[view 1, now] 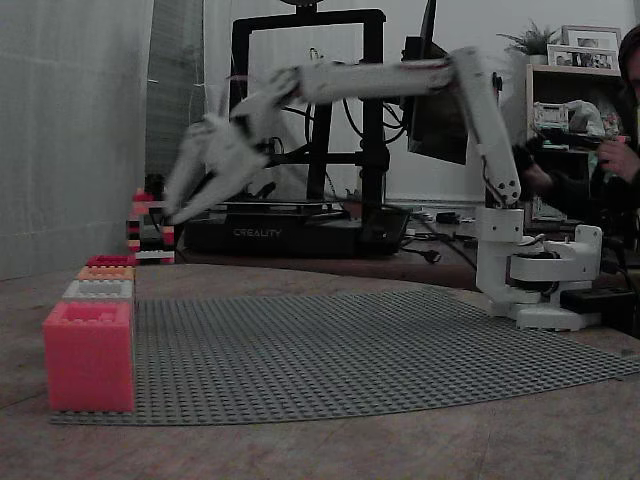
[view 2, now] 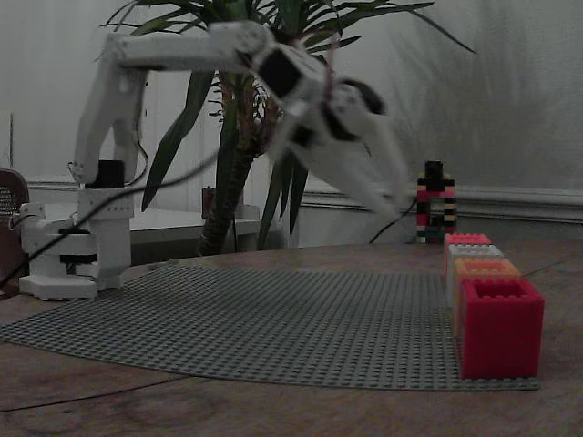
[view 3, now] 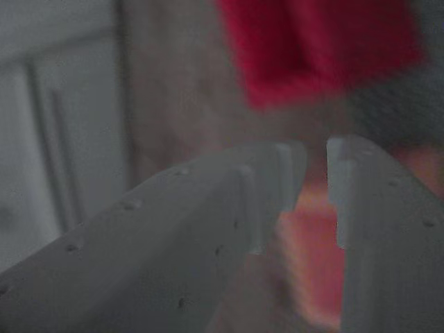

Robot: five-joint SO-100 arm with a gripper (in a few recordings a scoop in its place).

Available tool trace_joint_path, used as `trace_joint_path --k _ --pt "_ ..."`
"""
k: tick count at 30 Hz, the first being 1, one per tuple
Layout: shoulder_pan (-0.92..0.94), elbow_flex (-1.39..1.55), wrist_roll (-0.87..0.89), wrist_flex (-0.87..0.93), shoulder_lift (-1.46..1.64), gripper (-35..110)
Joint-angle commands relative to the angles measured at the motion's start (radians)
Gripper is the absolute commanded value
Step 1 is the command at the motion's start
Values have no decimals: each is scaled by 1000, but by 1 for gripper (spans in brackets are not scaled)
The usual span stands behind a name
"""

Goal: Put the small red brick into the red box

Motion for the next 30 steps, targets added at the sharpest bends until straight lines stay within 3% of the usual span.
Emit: trace_joint_path --k 1,6,10,20,30 --pt "-49 436 -91 91 522 0" --pt "-114 927 -94 170 927 0" --pt "-143 1150 -14 230 1187 0" --pt "-218 1362 124 436 1675 0" --pt "-224 1378 149 488 1761 0"
